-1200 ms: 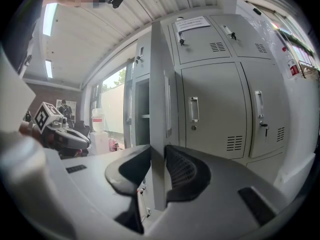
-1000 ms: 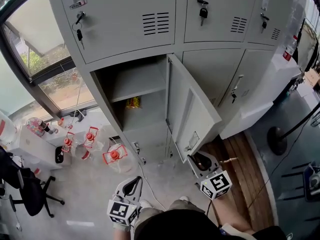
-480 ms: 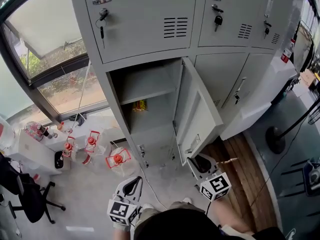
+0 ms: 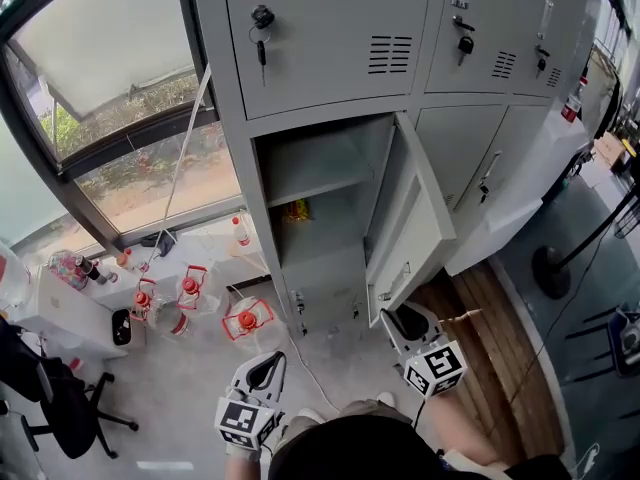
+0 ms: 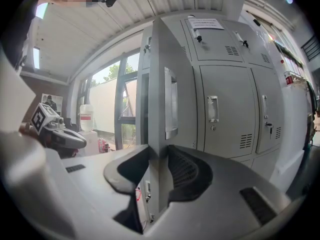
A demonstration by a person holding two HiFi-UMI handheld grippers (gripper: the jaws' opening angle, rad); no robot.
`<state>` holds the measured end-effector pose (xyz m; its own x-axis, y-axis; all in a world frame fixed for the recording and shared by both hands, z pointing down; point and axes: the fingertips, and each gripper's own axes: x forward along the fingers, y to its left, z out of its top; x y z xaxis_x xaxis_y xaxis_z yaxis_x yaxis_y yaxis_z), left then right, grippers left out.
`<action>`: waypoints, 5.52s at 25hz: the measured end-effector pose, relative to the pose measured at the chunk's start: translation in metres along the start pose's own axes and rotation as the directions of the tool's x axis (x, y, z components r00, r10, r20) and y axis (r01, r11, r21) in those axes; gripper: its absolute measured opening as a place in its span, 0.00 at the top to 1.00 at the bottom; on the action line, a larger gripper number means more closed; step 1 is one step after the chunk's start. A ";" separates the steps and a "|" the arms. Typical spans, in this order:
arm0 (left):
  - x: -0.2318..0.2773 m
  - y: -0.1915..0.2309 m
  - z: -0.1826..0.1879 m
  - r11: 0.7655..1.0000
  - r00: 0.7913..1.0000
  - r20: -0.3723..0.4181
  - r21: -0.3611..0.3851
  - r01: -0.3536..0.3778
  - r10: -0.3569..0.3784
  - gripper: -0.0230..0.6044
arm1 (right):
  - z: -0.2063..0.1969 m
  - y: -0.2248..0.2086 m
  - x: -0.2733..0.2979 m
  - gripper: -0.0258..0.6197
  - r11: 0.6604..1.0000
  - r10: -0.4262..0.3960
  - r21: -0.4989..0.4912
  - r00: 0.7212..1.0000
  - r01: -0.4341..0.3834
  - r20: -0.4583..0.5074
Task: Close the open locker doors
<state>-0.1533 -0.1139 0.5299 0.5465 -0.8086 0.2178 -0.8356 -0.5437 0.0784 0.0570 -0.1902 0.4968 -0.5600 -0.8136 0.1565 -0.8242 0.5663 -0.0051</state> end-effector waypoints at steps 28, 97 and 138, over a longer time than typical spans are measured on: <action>-0.023 0.060 0.000 0.999 0.999 0.011 -0.031 -0.045 0.045 0.95 | 0.020 0.072 0.081 0.78 0.993 0.122 -0.011 0.993 -0.122 0.002; 0.007 0.131 0.008 0.909 0.916 0.006 -0.128 -0.397 0.401 0.95 | 0.055 0.084 0.217 0.83 0.866 0.500 -0.020 0.865 -0.500 0.027; 0.050 0.048 0.012 0.998 1.000 0.025 -0.057 0.005 -0.003 0.95 | 0.009 0.051 0.053 0.88 0.974 0.227 0.021 0.974 -0.227 -0.002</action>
<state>-0.1652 -0.1831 0.5325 0.5506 -0.8122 0.1928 -0.8347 -0.5340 0.1346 -0.0158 -0.2056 0.4962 -0.7320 -0.6639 0.1531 -0.6775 0.7330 -0.0608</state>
